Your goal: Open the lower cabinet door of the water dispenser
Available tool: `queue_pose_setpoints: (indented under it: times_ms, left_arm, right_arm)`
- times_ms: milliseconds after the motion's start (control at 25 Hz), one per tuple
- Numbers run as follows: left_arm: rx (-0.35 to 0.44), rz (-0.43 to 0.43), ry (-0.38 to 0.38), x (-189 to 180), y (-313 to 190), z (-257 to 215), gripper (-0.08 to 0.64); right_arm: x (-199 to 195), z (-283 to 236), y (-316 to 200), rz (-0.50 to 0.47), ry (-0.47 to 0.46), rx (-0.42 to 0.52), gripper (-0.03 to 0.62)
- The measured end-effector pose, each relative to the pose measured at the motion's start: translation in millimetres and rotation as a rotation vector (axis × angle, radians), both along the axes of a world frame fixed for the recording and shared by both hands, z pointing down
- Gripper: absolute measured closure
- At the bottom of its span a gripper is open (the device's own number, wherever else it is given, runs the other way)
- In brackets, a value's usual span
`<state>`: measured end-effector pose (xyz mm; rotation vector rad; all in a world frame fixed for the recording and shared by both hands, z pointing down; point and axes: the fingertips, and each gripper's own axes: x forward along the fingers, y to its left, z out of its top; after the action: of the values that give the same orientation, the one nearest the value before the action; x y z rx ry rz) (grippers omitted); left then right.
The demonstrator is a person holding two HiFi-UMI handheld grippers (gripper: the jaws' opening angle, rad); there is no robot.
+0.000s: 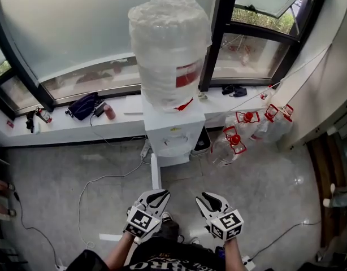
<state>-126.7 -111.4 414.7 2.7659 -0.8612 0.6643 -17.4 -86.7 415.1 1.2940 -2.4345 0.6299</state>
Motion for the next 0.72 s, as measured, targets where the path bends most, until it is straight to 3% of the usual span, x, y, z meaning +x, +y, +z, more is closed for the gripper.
queue_pose_setpoints:
  times_ms: [240, 440, 720]
  left_arm:
    - [0.021, -0.005, 0.045, 46.2, 37.5, -30.0, 0.540]
    - [0.035, 0.000, 0.095, 95.5, 104.3, -52.3, 0.540]
    - [0.047, -0.027, 0.117, 124.3, 201.7, -72.6, 0.540]
  right_arm:
    - [42.5, -24.8, 46.9, 0.014, 0.002, 0.048, 0.477]
    - [72.7, -48.0, 104.3, 0.001, 0.018, 0.105, 0.481]
    - [84.7, -76.5, 185.3, -0.023, -0.001, 0.187, 0.524]
